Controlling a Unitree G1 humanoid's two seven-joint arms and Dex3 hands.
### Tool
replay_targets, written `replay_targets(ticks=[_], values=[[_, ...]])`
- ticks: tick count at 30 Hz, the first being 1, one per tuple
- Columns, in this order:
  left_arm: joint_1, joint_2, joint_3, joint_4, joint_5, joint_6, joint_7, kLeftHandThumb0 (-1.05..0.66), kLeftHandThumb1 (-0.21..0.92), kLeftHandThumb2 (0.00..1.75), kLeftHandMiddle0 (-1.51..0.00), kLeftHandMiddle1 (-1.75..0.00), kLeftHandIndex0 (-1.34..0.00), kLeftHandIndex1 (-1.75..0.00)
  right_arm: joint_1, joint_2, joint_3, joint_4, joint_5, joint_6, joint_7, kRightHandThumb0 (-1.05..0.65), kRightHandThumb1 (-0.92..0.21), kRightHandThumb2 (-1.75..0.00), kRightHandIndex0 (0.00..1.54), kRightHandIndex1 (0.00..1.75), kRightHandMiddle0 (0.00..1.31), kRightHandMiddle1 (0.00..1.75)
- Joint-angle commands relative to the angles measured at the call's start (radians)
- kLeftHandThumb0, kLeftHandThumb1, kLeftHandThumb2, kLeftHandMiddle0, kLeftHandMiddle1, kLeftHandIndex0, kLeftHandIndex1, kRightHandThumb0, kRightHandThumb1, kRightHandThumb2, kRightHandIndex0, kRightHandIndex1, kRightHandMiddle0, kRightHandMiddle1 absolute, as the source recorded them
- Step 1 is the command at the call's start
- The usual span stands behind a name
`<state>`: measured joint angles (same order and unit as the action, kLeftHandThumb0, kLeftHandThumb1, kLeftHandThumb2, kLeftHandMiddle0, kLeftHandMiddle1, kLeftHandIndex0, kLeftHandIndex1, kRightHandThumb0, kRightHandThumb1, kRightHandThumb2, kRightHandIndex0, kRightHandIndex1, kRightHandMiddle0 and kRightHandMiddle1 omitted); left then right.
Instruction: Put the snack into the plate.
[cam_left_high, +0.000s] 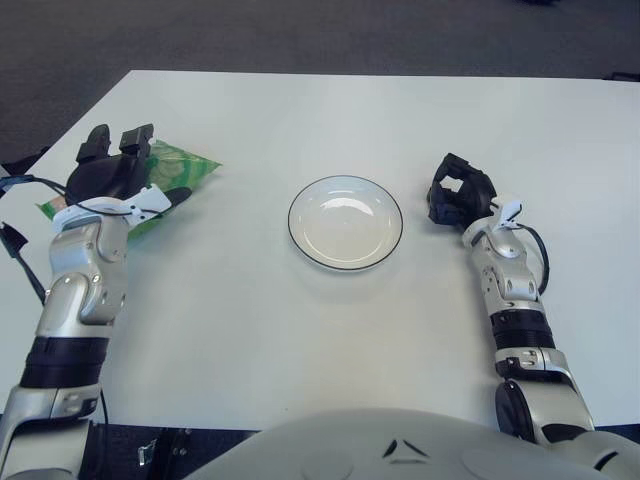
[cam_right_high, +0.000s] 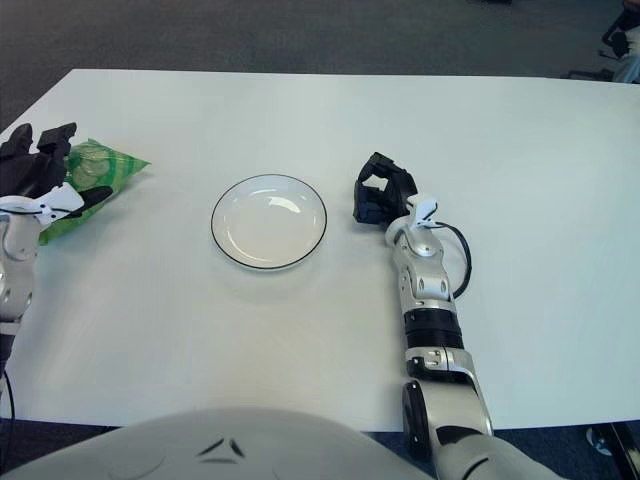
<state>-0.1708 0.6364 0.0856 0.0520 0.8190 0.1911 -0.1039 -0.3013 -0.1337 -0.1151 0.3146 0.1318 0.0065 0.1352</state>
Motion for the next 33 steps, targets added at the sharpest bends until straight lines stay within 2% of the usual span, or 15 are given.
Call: replay_targets(ticks=[1, 3, 7, 9, 16, 27, 28, 31, 33], values=[[-0.058, 0.017, -0.029, 0.133, -0.015, -0.028, 0.062, -1.05, 0.92, 0.44, 0.00, 0.00, 0.00, -0.18, 0.071, 0.012, 0.011, 0.085, -0.017, 0.049, -0.007, -0.50, -0.26, -1.38, 1.30, 1.75, 0.66, 1.75], [-0.065, 0.019, -0.037, 0.152, -0.019, -0.031, 0.076, -1.05, 0.92, 0.44, 0.00, 0.00, 0.00, -0.17, 0.070, 0.011, 0.013, 0.087, -0.019, 0.047, -0.009, -0.50, -0.26, -1.38, 1.30, 1.75, 0.66, 1.75], [-0.196, 0.014, -0.094, 0.547, -0.031, -0.134, 0.242, -1.05, 0.92, 0.42, 0.00, 0.00, 0.00, -0.08, 0.065, 0.009, 0.016, 0.091, -0.020, 0.046, -0.012, -0.50, -0.26, -1.38, 1.29, 1.75, 0.66, 1.75], [-0.231, 0.014, -0.111, 0.644, -0.031, -0.163, 0.285, -1.05, 0.92, 0.43, 0.00, 0.00, 0.00, -0.05, 0.064, 0.008, 0.016, 0.091, -0.020, 0.045, -0.013, -0.50, -0.26, -1.38, 1.29, 1.75, 0.66, 1.75], [-0.257, 0.006, -0.141, 0.754, -0.043, -0.198, 0.369, -1.05, 0.92, 0.44, 0.00, 0.00, 0.00, 0.00, 0.065, 0.009, 0.015, 0.086, -0.017, 0.051, -0.015, -0.50, -0.26, -1.38, 1.29, 1.75, 0.66, 1.75], [-0.346, 0.003, -0.208, 0.998, -0.077, -0.263, 0.504, -1.05, 0.92, 0.41, 0.00, 0.00, -0.03, -0.02, 0.070, 0.006, 0.015, 0.071, -0.011, 0.063, -0.014, -0.50, -0.27, -1.38, 1.28, 1.75, 0.65, 1.75], [-0.351, 0.003, -0.213, 1.011, -0.082, -0.269, 0.516, -1.05, 0.92, 0.42, -0.01, -0.01, -0.02, -0.15, 0.070, 0.006, 0.016, 0.069, -0.012, 0.064, -0.015, -0.50, -0.27, -1.37, 1.28, 1.75, 0.65, 1.75], [-0.363, 0.005, -0.229, 1.042, -0.094, -0.290, 0.547, -1.05, 0.92, 0.43, -0.03, -0.07, -0.01, -0.31, 0.071, 0.005, 0.017, 0.068, -0.013, 0.066, -0.015, -0.50, -0.27, -1.37, 1.28, 1.75, 0.65, 1.75], [-0.369, 0.006, -0.238, 1.060, -0.103, -0.308, 0.566, -1.05, 0.92, 0.39, -0.01, -0.39, 0.00, -0.51, 0.071, 0.004, 0.017, 0.067, -0.013, 0.067, -0.014, -0.50, -0.27, -1.37, 1.28, 1.75, 0.65, 1.75]])
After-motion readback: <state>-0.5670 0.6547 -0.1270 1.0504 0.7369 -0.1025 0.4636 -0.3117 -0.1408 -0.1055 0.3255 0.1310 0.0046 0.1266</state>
